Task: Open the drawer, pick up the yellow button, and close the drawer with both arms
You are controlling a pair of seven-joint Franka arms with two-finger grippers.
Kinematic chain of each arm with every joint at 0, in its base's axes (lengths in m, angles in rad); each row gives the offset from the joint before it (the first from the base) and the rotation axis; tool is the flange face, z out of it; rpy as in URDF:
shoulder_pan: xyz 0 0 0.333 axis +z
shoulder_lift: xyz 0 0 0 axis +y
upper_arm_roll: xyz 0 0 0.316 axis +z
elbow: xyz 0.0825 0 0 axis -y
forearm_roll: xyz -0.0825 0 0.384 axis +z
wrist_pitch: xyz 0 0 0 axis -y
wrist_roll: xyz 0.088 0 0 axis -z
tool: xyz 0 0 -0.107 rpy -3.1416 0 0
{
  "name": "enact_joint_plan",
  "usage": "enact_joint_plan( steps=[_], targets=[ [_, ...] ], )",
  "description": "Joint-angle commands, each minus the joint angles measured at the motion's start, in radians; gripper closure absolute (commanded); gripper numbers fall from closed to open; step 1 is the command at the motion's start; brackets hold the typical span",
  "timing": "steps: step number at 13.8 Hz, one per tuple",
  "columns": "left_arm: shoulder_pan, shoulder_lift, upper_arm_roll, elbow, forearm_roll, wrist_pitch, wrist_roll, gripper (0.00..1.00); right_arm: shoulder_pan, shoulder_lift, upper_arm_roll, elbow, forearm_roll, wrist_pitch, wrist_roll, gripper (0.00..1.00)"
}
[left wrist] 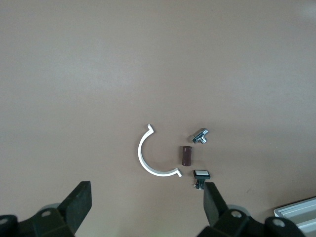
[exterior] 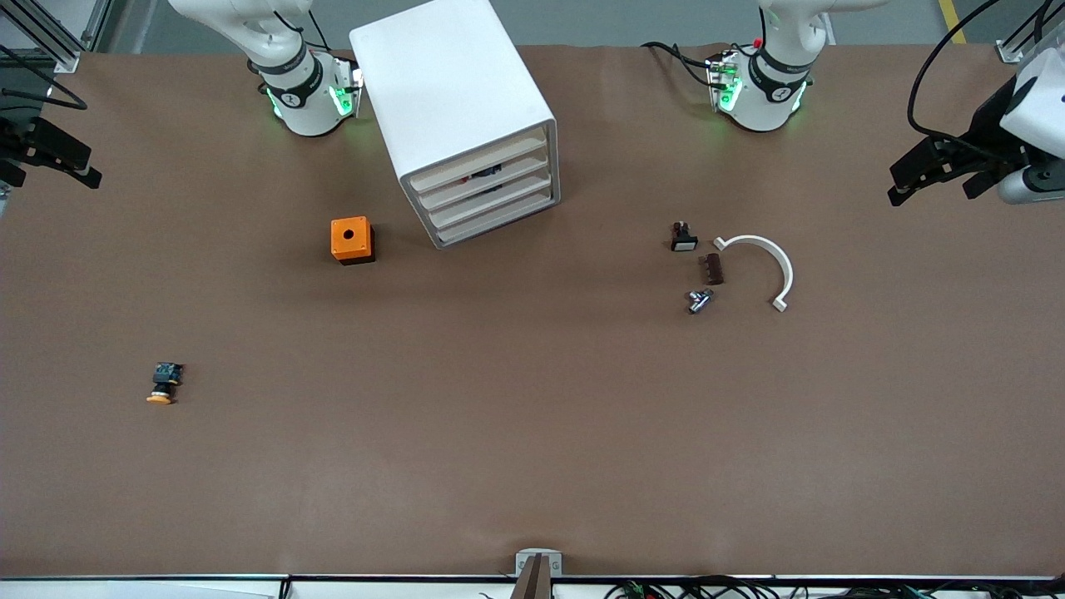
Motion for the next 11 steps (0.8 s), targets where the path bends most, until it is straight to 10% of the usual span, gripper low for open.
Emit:
enact_joint_plan(
  steps=[1, 11],
  targets=[
    [0.004, 0.005, -0.015, 0.025, 0.080, -0.036, 0.040, 0.00, 0.005, -0.048, 0.001, -0.055, -0.022, 0.020, -0.017, 0.00],
    [0.003, 0.005, -0.017, 0.025, 0.070, -0.059, 0.088, 0.00, 0.005, -0.056, 0.003, -0.069, -0.022, 0.019, -0.016, 0.00]
  ],
)
